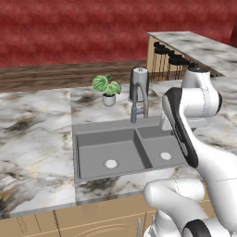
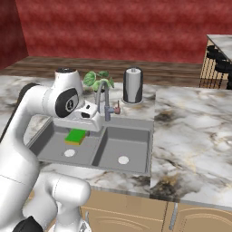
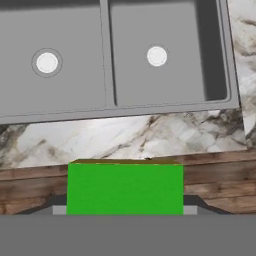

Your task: Pick up the sponge and bar soap from the sink, and place them back in the cabinet, and close the cabinet door.

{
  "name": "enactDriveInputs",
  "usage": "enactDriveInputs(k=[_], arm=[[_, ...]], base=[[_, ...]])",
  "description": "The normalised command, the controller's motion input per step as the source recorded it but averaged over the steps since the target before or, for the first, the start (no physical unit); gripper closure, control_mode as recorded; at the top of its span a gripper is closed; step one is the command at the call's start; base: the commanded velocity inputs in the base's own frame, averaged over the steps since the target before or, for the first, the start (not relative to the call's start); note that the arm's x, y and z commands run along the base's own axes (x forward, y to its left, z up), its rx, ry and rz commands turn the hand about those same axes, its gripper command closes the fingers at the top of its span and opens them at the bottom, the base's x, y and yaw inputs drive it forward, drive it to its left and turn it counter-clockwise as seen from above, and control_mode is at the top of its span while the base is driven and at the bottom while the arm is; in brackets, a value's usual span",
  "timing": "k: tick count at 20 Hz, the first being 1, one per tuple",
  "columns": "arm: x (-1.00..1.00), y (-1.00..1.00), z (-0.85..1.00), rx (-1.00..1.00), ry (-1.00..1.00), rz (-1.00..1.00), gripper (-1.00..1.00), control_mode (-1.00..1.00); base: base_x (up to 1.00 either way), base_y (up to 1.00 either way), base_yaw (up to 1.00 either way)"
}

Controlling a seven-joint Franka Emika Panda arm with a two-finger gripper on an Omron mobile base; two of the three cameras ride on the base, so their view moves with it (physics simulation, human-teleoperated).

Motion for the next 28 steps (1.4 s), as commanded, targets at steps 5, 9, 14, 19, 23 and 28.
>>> enactDriveInputs(k=[5, 9, 14, 19, 23, 28], arm=[[-0.2, 0.47, 0.22, -0.02, 0.0, 0.0, 1.0, -1.0], [-0.01, 0.33, 0.23, 0.0, 0.0, 0.0, 1.0, -1.0], [0.0, 0.1, 0.2, 0.0, 0.0, 0.0, 1.0, -1.0], [0.0, 0.0, 0.18, 0.0, 0.0, 0.0, 1.0, -1.0], [0.0, 0.0, 0.17, 0.0, 0.0, 0.0, 1.0, -1.0], [0.0, 0.0, 0.05, 0.0, 0.0, 0.0, 1.0, 1.0]], base=[[0.0, 0.0, 0.0], [0.0, 0.0, 0.0], [0.0, 0.0, 0.0], [0.0, 0.0, 0.0], [0.0, 0.0, 0.0], [0.0, 0.0, 0.0]])
